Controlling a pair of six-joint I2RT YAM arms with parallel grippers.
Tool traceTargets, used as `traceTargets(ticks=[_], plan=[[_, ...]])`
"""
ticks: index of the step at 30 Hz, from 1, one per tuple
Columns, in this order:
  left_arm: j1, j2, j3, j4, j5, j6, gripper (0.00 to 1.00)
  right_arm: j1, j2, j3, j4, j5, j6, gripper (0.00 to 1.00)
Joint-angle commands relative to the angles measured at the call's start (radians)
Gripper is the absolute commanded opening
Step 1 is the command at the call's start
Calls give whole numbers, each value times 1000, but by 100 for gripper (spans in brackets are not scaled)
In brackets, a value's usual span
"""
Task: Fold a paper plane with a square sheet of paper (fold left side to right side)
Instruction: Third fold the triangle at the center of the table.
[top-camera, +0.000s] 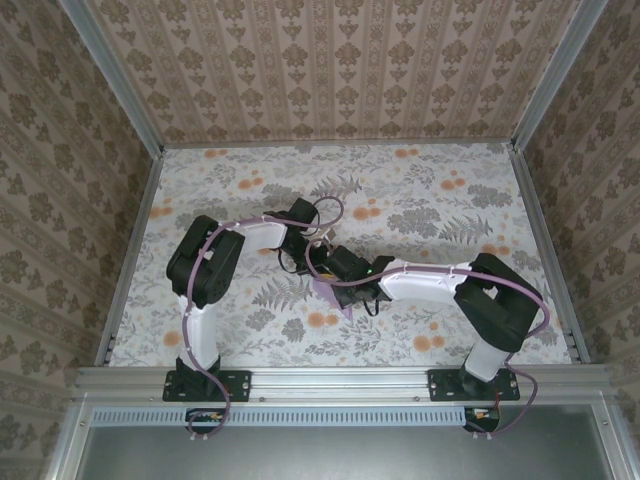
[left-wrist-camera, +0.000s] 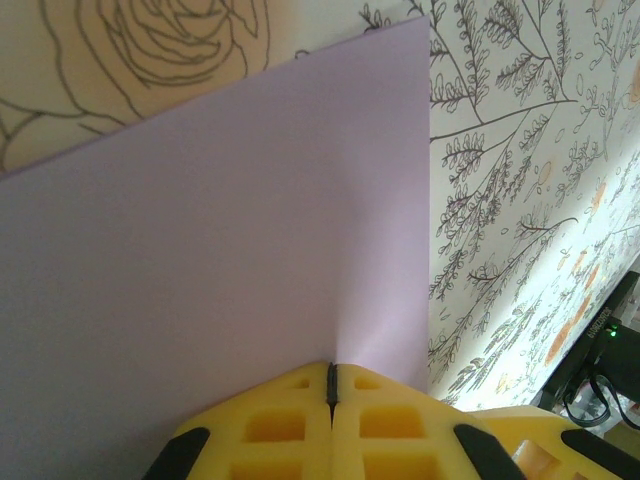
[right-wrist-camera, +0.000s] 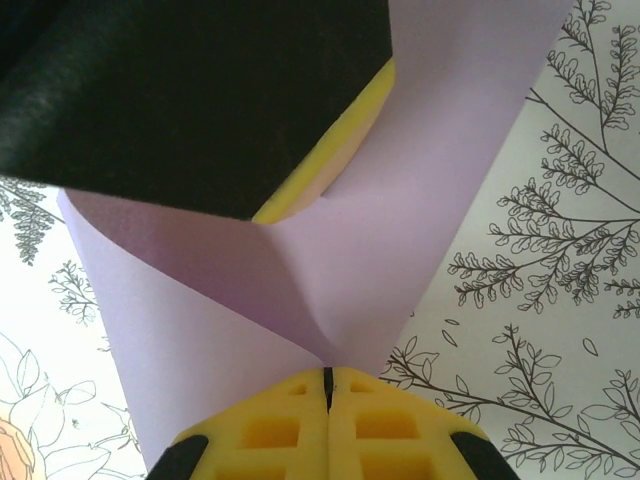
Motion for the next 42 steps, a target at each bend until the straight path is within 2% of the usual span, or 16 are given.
traceTargets(ticks=[1, 16, 42], plan=[[-12, 42, -12, -26, -34, 18, 5, -6, 20, 30, -32, 32, 22, 0], [-12, 40, -14, -27, -33, 17, 5, -12, 30, 37, -39, 69, 45, 0], [-12, 44, -18, -19, -29, 14, 5, -13, 55, 39, -14, 65, 65, 0]])
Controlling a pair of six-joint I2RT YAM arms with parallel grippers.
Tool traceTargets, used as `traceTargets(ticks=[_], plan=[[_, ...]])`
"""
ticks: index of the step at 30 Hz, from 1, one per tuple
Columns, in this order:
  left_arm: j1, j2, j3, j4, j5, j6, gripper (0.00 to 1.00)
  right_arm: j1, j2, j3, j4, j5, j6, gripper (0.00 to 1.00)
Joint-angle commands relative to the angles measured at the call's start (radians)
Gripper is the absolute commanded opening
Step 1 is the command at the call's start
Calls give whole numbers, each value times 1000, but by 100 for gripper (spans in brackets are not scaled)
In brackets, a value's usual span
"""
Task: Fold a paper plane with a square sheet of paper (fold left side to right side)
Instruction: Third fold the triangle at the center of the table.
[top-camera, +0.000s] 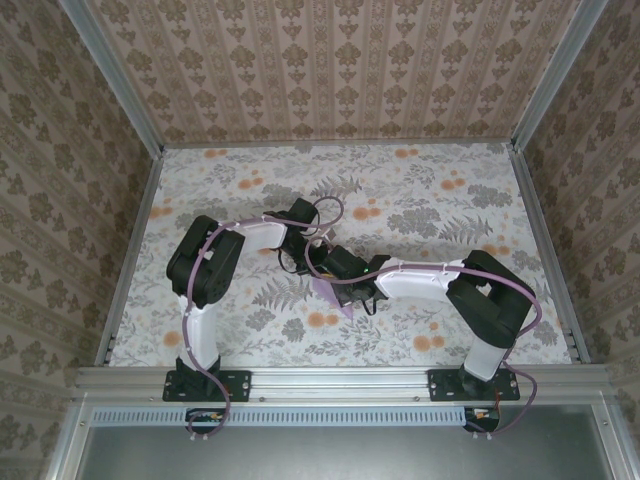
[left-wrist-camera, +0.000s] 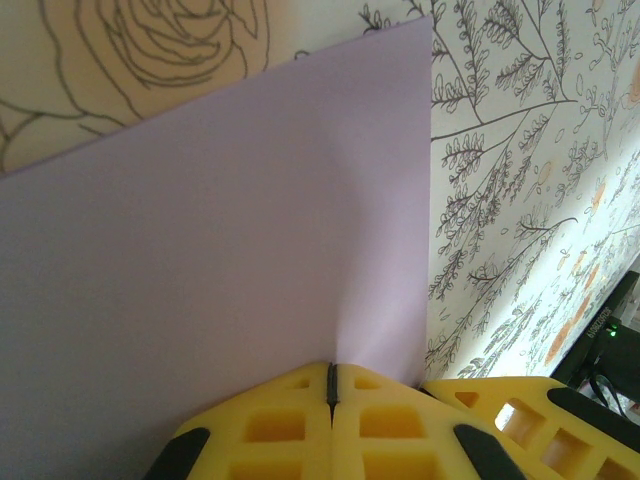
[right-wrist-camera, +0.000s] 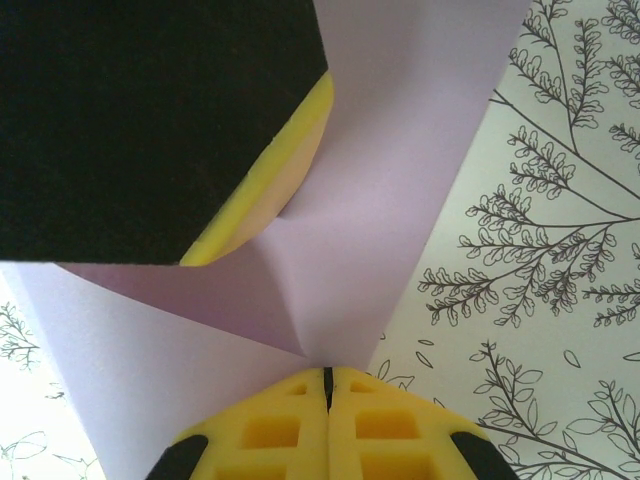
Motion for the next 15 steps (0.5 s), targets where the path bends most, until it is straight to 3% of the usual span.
traceTargets(ticks=[1, 15], plan=[[-12, 43, -17, -20, -30, 14, 5, -8, 19, 26, -11, 22, 23, 0], [-12, 42, -20, -20, -33, 14, 5, -8, -23, 11, -11, 20, 13, 0]])
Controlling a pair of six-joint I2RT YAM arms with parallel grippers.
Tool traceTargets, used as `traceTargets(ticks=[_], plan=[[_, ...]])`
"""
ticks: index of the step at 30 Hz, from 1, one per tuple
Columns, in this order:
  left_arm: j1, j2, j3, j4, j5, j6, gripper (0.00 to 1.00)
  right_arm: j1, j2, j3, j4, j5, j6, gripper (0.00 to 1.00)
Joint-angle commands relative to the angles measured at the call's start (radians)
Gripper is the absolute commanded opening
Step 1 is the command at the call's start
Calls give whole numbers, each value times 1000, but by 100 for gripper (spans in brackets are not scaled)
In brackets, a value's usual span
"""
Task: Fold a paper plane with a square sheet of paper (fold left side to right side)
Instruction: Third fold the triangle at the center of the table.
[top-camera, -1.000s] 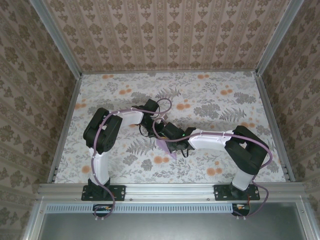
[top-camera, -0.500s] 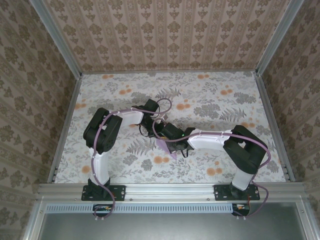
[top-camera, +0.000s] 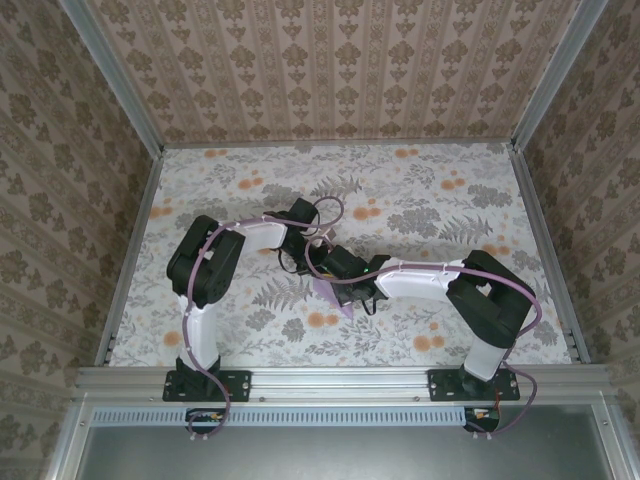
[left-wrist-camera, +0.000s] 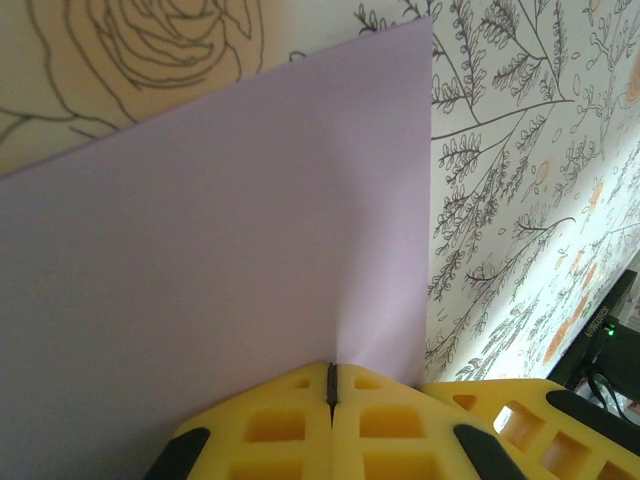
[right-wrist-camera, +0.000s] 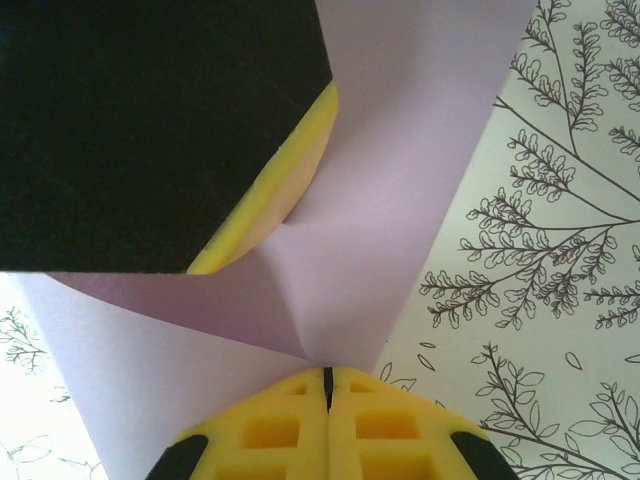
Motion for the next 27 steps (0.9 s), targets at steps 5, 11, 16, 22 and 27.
traceTargets(ticks=[5, 11, 16, 22, 27], plan=[[-12, 38, -20, -26, -40, 14, 5, -8, -32, 3, -14, 20, 8, 0], [-12, 36, -20, -31, -43, 18, 5, -4, -66, -16, 2, 0, 0, 0], [-12, 35, -20, -32, -45, 18, 5, -3, -72, -30, 3, -10, 7, 0], [-12, 34, -19, -36, -43, 19, 5, -5, -42, -12, -3, 3, 4, 0], [-12, 34, -18, -37, -44, 19, 5, -5, -12, 7, -11, 6, 3, 0]])
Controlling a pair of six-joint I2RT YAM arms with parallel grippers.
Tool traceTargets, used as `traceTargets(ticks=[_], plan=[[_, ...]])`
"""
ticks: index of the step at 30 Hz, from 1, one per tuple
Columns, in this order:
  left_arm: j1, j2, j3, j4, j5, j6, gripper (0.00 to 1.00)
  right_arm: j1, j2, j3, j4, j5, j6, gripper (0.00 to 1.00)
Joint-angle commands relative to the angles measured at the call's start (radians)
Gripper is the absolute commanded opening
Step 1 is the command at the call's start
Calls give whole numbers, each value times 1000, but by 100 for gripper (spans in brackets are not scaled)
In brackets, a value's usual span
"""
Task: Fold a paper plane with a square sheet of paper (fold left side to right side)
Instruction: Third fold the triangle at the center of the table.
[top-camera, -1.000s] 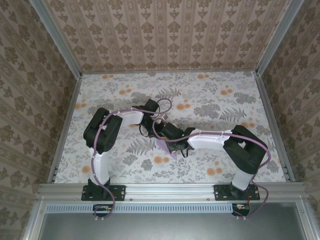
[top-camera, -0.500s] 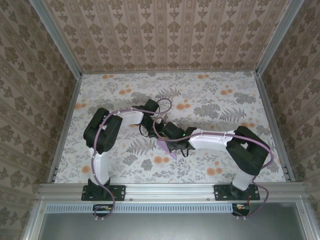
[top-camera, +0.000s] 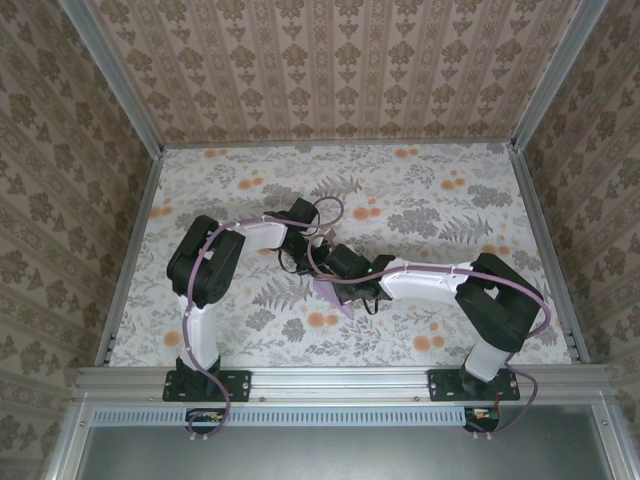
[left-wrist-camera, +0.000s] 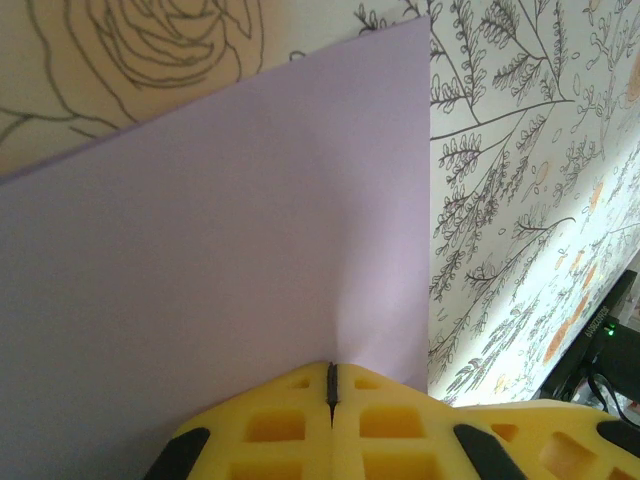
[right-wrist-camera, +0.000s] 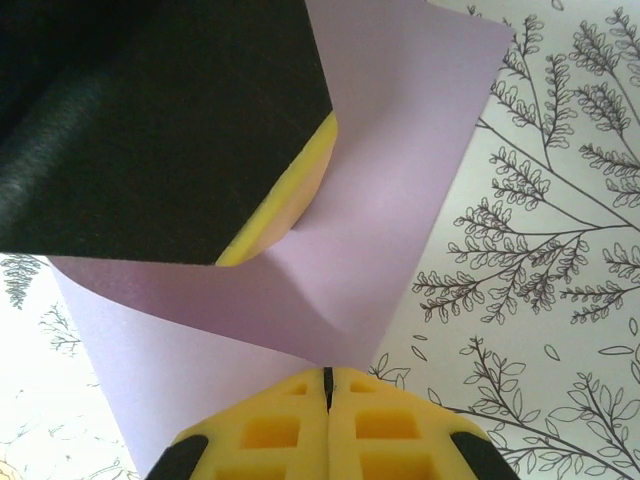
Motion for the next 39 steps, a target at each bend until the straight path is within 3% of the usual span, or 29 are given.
traceTargets(ticks=[1, 39], plan=[[-12, 34, -17, -36, -43, 20, 5, -4, 31, 21, -16, 7, 3, 0], [-12, 40, -18, -35, -41, 20, 5, -6, 53, 22, 9, 3, 0, 0]])
